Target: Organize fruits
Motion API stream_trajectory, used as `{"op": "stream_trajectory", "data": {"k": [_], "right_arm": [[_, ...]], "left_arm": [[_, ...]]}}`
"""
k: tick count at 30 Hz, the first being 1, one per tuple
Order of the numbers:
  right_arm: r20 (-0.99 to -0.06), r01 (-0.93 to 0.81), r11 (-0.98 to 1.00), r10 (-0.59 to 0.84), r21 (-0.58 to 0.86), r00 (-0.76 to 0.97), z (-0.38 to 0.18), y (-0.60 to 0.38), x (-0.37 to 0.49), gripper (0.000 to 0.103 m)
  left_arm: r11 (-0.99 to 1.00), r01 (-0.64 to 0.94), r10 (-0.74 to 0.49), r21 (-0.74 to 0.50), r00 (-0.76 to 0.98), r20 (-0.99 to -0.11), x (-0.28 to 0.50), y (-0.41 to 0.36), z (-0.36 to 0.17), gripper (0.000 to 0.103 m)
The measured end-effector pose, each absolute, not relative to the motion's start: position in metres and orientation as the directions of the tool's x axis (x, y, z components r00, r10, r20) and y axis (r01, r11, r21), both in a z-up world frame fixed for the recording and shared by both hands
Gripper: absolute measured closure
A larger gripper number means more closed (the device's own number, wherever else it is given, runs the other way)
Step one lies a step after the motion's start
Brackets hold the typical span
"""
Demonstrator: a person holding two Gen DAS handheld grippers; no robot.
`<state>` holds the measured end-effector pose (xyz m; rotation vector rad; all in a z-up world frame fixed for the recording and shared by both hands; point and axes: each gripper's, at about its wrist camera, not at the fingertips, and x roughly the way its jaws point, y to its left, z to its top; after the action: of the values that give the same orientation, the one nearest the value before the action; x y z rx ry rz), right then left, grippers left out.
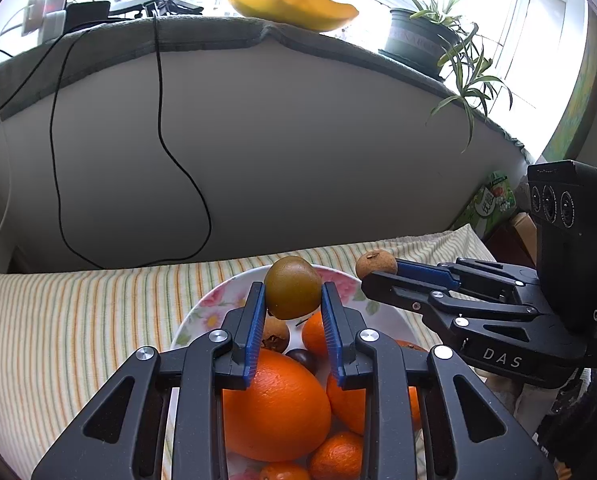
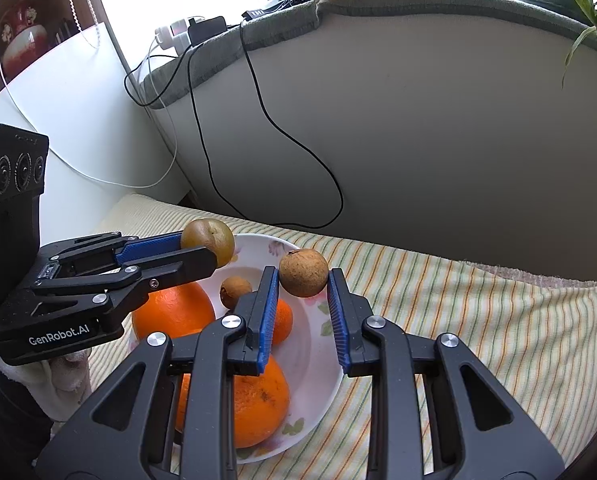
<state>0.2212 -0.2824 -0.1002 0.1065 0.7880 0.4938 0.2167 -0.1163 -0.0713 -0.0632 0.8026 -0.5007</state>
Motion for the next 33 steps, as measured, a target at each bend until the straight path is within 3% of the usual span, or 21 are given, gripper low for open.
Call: {"op": "stream_trajectory", "data": {"k": [13, 18, 28, 33], "right_arm": [[-0.657, -0.387, 0.88, 0.466, 0.275, 0.592, -0.102, -0.281, 0.221, 0.077], [-0.652, -0.392, 0.879, 0.467, 0.27, 0.598, -0.1, -0.28, 0.219, 0.062], [-0.647, -0.394, 0.882, 0.461, 0.259, 0.607, -0.096, -0.28, 0.214, 0.06], [-0.639, -0.377, 0.891, 0.445, 0.251, 0.627, -0.092, -0.284, 0.208, 0.04]], "left_arm": [[0.885, 0.399, -0.447, -0.239, 0.589, -0.674, 0.217, -0.116, -0.072, 0.076], [0.887, 0.396, -0.444, -0.237, 0.594, -0.671, 0.217, -0.114, -0.072, 0.071], [0.889, 0.396, -0.442, -0.23, 0.613, -0.655, 0.212, -0.108, -0.066, 0.065], [0.891, 0.393, -0.44, -0.227, 0.623, -0.647, 0.207, -0.103, -0.063, 0.059]]}}
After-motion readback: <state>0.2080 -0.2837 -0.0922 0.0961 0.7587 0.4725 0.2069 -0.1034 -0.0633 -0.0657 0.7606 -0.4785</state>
